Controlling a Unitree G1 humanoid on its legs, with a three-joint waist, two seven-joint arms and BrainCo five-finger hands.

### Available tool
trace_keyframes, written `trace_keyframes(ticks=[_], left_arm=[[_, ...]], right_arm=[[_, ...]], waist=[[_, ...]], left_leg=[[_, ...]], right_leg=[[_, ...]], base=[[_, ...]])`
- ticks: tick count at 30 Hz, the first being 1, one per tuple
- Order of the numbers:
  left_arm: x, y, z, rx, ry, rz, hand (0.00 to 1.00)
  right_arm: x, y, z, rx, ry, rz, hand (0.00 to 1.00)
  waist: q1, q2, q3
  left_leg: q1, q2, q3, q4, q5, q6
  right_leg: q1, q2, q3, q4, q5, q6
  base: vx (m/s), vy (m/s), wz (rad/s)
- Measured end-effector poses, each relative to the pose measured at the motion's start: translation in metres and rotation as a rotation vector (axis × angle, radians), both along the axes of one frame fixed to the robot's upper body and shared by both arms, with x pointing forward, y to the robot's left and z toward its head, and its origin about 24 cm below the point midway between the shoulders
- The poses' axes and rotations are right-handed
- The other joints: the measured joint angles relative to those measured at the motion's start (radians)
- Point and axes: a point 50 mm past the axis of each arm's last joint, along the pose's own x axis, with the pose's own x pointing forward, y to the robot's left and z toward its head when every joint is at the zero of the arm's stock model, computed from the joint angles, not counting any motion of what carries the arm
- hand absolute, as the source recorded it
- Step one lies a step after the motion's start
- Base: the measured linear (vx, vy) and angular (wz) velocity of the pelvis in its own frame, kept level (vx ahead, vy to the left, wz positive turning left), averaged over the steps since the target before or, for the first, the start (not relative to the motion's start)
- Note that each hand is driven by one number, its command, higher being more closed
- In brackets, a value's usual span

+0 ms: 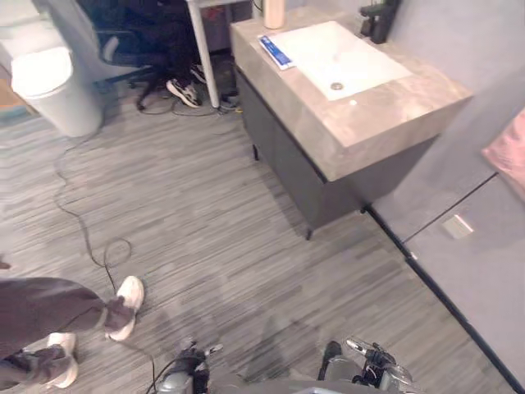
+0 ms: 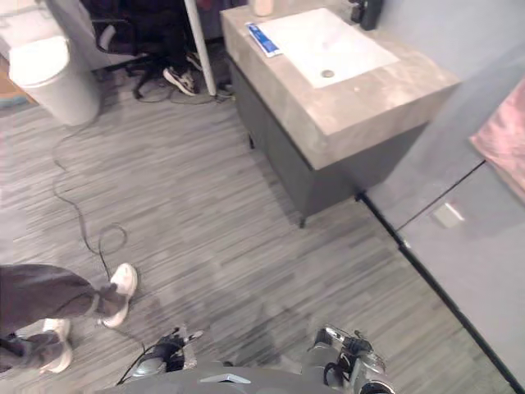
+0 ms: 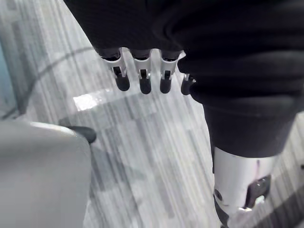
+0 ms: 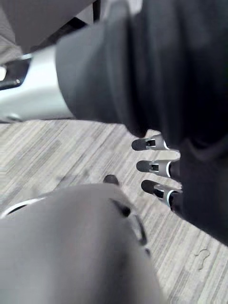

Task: Organize washtable

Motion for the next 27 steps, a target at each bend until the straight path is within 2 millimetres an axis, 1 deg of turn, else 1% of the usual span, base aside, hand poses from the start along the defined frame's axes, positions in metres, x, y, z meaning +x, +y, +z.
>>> trace_keyframes(ticks=[1, 2, 3, 4, 5, 6, 7, 8, 9, 10, 12, 13, 15, 16, 17, 19, 21, 24, 27], left_arm=[[0.0, 0.0, 0.0, 0.002, 0.002, -0.012, 0.0], [-0.001, 0.0, 0.0, 0.015, 0.007, -0.04, 0.0], [-0.001, 0.001, 0.0, 0.018, 0.008, -0.049, 0.0], [-0.001, 0.001, 0.0, 0.018, 0.007, -0.05, 0.0], [0.0, 0.003, 0.0, 0.023, 0.006, -0.048, 0.0], [0.0, 0.004, 0.0, 0.024, 0.006, -0.047, 0.0], [0.0, 0.005, 0.001, 0.025, 0.004, -0.045, 0.0], [0.001, 0.009, 0.001, 0.031, 0.0, -0.032, 0.0], [0.0, 0.013, 0.002, 0.039, 0.003, -0.023, 0.0], [-0.001, 0.014, 0.001, 0.033, 0.008, -0.008, 0.0], [-0.003, 0.012, 0.0, 0.021, 0.017, 0.011, 0.0], [-0.004, 0.009, -0.002, 0.01, 0.029, 0.021, 0.0], [-0.005, 0.007, -0.002, -0.001, 0.03, 0.035, 0.0], [-0.006, 0.006, -0.003, -0.005, 0.035, 0.037, 0.0], [-0.007, 0.006, -0.003, -0.005, 0.038, 0.038, 0.0], [-0.007, 0.007, -0.004, -0.003, 0.043, 0.041, 0.0], [-0.009, 0.009, -0.004, 0.0, 0.052, 0.042, 0.0], [-0.01, 0.01, -0.004, 0.002, 0.057, 0.045, 0.0], [-0.01, 0.011, -0.004, 0.004, 0.058, 0.046, 0.0]], right_arm=[[0.001, 0.001, 0.0, 0.001, -0.002, 0.008, 0.0], [0.003, 0.002, 0.0, 0.0, -0.004, 0.025, 0.0], [0.006, 0.004, 0.001, 0.002, -0.009, 0.034, 0.0], [0.004, 0.006, 0.0, 0.006, -0.005, 0.032, 0.0], [0.002, 0.006, 0.0, 0.008, -0.002, 0.031, 0.0], [0.0, 0.006, -0.001, 0.009, 0.003, 0.03, 0.0], [-0.003, 0.006, -0.002, 0.01, 0.009, 0.028, 0.0], [-0.005, 0.008, -0.002, 0.016, 0.012, 0.03, 0.0], [-0.004, 0.012, -0.003, 0.032, 0.008, 0.034, 0.0], [-0.003, 0.015, -0.003, 0.04, 0.002, 0.036, 0.0], [-0.004, 0.015, -0.003, 0.038, 0.003, 0.036, 0.0], [-0.005, 0.014, -0.003, 0.036, 0.006, 0.035, 0.0], [-0.006, 0.013, -0.004, 0.035, 0.009, 0.034, 0.0], [-0.007, 0.013, -0.004, 0.036, 0.01, 0.036, 0.0], [-0.007, 0.014, -0.004, 0.038, 0.011, 0.037, 0.0], [-0.01, 0.017, -0.005, 0.049, 0.02, 0.04, 0.0], [-0.017, 0.022, -0.008, 0.074, 0.045, 0.043, 0.0], [-0.02, 0.022, -0.009, 0.079, 0.053, 0.042, 0.0], [-0.021, 0.023, -0.01, 0.073, 0.06, 0.06, 0.0]], waist=[[0.0, -0.002, -0.001], [-0.002, -0.004, 0.001], [-0.003, -0.008, 0.001], [-0.004, -0.004, 0.004], [-0.004, -0.008, 0.005], [-0.003, -0.013, 0.003], [-0.002, -0.019, 0.003], [0.002, -0.032, 0.002], [0.004, -0.048, -0.003], [0.006, -0.056, -0.009], [0.01, -0.059, -0.011], [0.01, -0.05, -0.024], [0.011, -0.049, -0.029], [0.012, -0.044, -0.034], [0.012, -0.043, -0.037], [0.012, -0.052, -0.043], [0.011, -0.071, -0.058], [0.013, -0.081, -0.066], [0.019, -0.083, -0.071]], left_leg=[[0.0, -0.008, 0.0, 0.003, 0.002, 0.005], [-0.012, -0.013, 0.0, 0.015, 0.001, 0.038], [-0.029, -0.01, -0.012, 0.021, 0.001, 0.053], [-0.037, -0.006, -0.023, 0.022, 0.003, 0.058], [-0.043, 0.002, -0.051, 0.026, 0.009, 0.06], [-0.042, 0.006, -0.083, 0.026, 0.016, 0.055], [-0.042, 0.005, -0.095, 0.025, 0.019, 0.051], [-0.043, -0.001, -0.111, 0.025, 0.022, 0.046], [-0.046, -0.005, -0.13, 0.021, 0.029, 0.035], [-0.045, 0.005, -0.147, 0.001, 0.045, 0.027], [-0.044, 0.017, -0.154, -0.03, 0.063, 0.022], [-0.046, 0.026, -0.159, -0.061, 0.079, 0.015], [-0.045, 0.027, -0.16, -0.076, 0.085, 0.015], [-0.04, 0.027, -0.157, -0.075, 0.085, 0.014], [-0.04, 0.026, -0.156, -0.076, 0.085, 0.014], [-0.04, 0.026, -0.157, -0.081, 0.085, 0.015], [-0.038, 0.025, -0.163, -0.085, 0.085, 0.015], [-0.016, 0.023, -0.168, -0.084, 0.084, 0.017], [-0.008, 0.012, -0.169, -0.077, 0.081, 0.021]], right_leg=[[0.007, -0.002, 0.012, -0.018, 0.022, 0.003], [0.009, 0.001, 0.032, -0.043, 0.073, 0.007], [0.005, 0.014, 0.063, -0.046, 0.083, 0.007], [0.006, 0.028, 0.091, -0.027, 0.053, 0.007], [0.025, 0.069, 0.128, 0.023, -0.027, 0.002], [0.06, 0.108, 0.144, 0.041, -0.096, -0.011], [0.074, 0.118, 0.146, 0.04, -0.121, -0.014], [0.087, 0.121, 0.15, 0.036, -0.151, -0.012], [0.093, 0.124, 0.168, 0.031, -0.188, 0.012], [0.088, 0.135, 0.161, 0.036, -0.204, 0.01], [0.081, 0.147, 0.157, 0.028, -0.206, 0.01], [0.076, 0.16, 0.163, 0.011, -0.206, 0.011], [0.073, 0.163, 0.168, 0.005, -0.206, 0.011], [0.077, 0.164, 0.17, -0.002, -0.195, 0.018], [0.079, 0.164, 0.171, -0.004, -0.191, 0.015], [0.093, 0.165, 0.171, -0.024, -0.176, 0.01], [0.117, 0.168, 0.173, -0.059, -0.163, -0.001], [0.162, 0.167, 0.174, -0.086, -0.148, -0.014], [0.177, 0.156, 0.175, -0.09, -0.146, -0.018]], base=[[-0.14, 0.225, -0.14], [-0.12, 0.171, 0.02], [-0.06, 0.1, 0.12], [0.1, -0.152, 0.41], [0.21, -0.401, 0.65], [0.2, -0.446, 0.7], [0.09, -0.341, 0.58], [-0.01, -0.235, 0.44], [-0.05, -0.283, 0.48], [-0.05, -0.263, 0.38], [-0.02, -0.201, 0.18], [0.03, -0.165, 0.1], [0.08, -0.12, 0.03], [0.12, -0.089, -0.02], [0.14, -0.084, 0.0], [0.15, -0.077, 0.06], [0.17, -0.037, 0.18], [0.13, 0.034, 0.22], [0.08, 0.031, 0.08]])
